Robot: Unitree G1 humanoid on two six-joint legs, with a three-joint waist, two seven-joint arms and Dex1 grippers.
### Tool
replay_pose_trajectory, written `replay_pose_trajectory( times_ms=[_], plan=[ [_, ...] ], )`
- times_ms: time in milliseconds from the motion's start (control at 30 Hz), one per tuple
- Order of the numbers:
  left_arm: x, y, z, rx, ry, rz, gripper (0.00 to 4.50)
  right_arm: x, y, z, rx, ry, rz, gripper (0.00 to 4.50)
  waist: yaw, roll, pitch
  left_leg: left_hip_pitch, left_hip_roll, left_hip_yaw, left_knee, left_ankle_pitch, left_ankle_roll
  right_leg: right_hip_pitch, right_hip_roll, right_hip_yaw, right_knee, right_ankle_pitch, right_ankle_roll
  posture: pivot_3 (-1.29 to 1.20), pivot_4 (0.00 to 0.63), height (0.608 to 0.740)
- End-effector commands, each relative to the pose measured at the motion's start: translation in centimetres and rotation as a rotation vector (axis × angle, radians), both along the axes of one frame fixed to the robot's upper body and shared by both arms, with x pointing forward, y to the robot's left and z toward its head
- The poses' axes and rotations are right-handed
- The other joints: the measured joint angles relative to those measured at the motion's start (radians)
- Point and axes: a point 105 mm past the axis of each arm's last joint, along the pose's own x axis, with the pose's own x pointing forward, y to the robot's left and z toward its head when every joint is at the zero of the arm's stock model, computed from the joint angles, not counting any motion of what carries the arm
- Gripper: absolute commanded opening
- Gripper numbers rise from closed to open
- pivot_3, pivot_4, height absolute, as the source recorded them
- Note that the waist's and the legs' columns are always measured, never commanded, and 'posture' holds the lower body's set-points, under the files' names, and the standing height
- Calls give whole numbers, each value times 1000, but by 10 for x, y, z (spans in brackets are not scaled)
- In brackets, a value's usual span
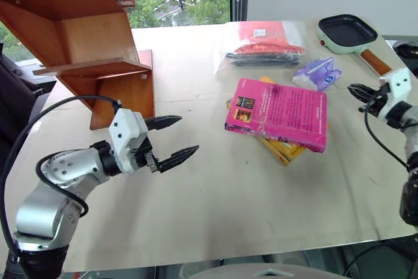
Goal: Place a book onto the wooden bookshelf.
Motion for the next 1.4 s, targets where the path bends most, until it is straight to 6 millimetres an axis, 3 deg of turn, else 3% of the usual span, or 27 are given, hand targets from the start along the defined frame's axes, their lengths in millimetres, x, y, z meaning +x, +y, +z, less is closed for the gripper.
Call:
replay_pose_trajectory(
  times_ms=[33,233,500,667,833,1067,1400],
  plan=[
    [-9,-6,15,-25,-15,-44,4500,6,7,5,-14,-2,19,34,-1,0,0,-2,0,0,0,0,0,-2,0,0,0,0,0,0,150,740],
    [-9,-3,24,-76,16,7,4500,12,21,2,-10,20,58,34,-2,0,0,-6,0,2,0,0,0,-8,0,2,1,0,0,0,150,740],
    [-12,-5,18,-56,35,12,4500,29,42,13,-4,8,49,34,-7,0,0,-3,1,6,0,0,-1,-8,3,6,4,2,-2,0,150,740],
    [-12,-5,16,-54,36,16,4500,31,60,19,14,9,128,34,-7,0,0,-3,4,7,0,1,-2,-8,4,6,4,3,-4,0,150,740],
    [-14,-5,13,-54,38,24,4500,21,70,12,12,79,272,34,-7,0,0,-3,4,7,0,1,-2,-8,4,6,4,3,-4,0,150,740],
    [-13,-3,6,-41,41,41,4500,-2,62,-5,-30,183,410,34,-4,0,0,-3,5,7,0,1,-2,-8,5,6,4,3,-4,0,150,740],
    [-11,-5,4,-42,53,18,4500,-23,68,-9,2,214,548,34,-5,0,0,-3,8,9,2,1,-2,-8,4,7,5,4,-5,0,150,740]
  ],
)
